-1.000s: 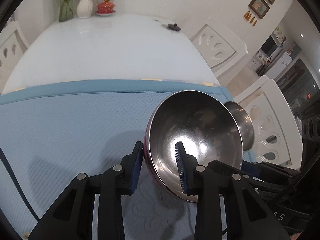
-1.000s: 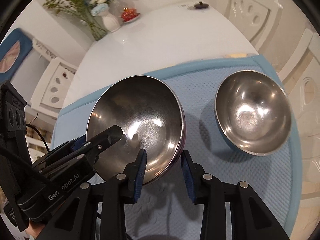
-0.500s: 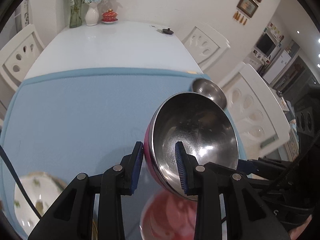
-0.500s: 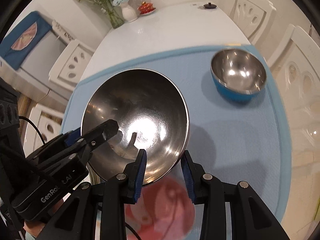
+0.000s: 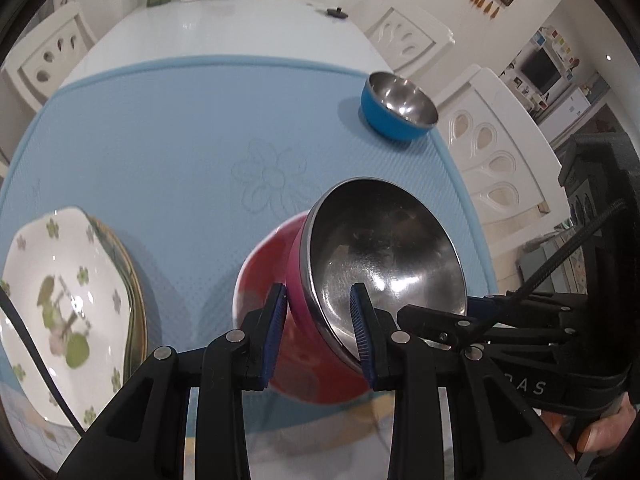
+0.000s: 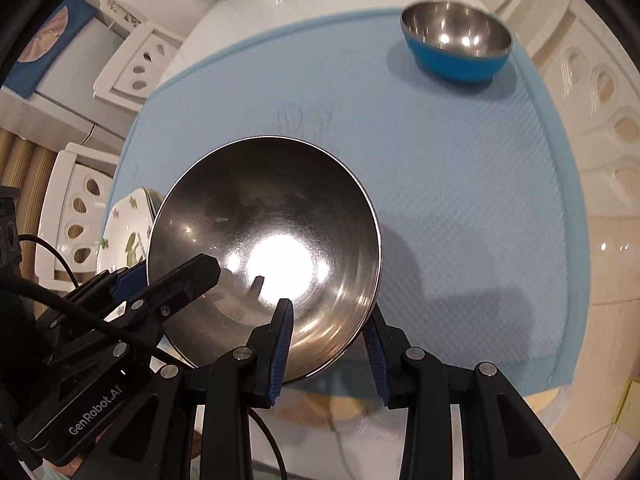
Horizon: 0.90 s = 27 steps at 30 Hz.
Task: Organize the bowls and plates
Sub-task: 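Lift the red-sided steel bowl and lower it into the pink bowl, then open both grippers and pull them back from the nested bowls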
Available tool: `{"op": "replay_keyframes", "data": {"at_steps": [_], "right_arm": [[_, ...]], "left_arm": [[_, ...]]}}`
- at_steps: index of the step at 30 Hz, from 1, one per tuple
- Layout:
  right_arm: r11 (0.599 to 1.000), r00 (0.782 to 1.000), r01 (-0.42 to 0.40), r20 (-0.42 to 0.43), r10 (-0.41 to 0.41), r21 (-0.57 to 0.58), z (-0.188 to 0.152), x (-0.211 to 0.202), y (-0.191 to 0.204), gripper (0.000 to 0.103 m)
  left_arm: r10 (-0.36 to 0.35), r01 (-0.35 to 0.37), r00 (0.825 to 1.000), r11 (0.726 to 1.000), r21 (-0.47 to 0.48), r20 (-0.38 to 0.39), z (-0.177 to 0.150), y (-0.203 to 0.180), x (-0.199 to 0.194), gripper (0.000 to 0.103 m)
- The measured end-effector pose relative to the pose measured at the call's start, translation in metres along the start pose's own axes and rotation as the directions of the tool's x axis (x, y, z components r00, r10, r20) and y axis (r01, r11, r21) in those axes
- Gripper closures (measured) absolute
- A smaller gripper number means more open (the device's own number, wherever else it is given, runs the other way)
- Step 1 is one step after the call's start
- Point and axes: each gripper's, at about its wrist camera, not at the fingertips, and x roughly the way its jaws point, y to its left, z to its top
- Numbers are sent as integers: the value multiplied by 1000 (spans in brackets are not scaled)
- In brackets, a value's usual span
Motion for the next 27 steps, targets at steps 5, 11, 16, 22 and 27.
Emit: {"op": "replay_keyframes", "data": {"at_steps": [5, 11, 16, 22, 27], "right_arm": [[1000, 1000, 6, -8, -6, -9, -2, 0, 1, 68], [1000, 1000, 2, -28, -2, 13, -4, 2, -3, 68], [1000, 1000, 1, -26, -1, 15, -3, -1, -4, 68], [1000, 999, -2, -37, 3, 30, -2, -1, -8, 68], [999, 1000, -9, -29, 10, 30, 0, -6, -8, 68]], "left_arm": [[3, -3, 1000, 1000, -10, -24, -8, 1, 4, 74], [31, -32, 998, 999, -20, -59, -11, 2, 11, 73], [40, -42, 999, 998, -43, -29, -9, 13, -4, 71], [42, -43, 999, 997, -67, -19, -7, 24, -11, 70], [55, -56, 998, 996, -63, -27, -7, 27, -9, 70]]}}
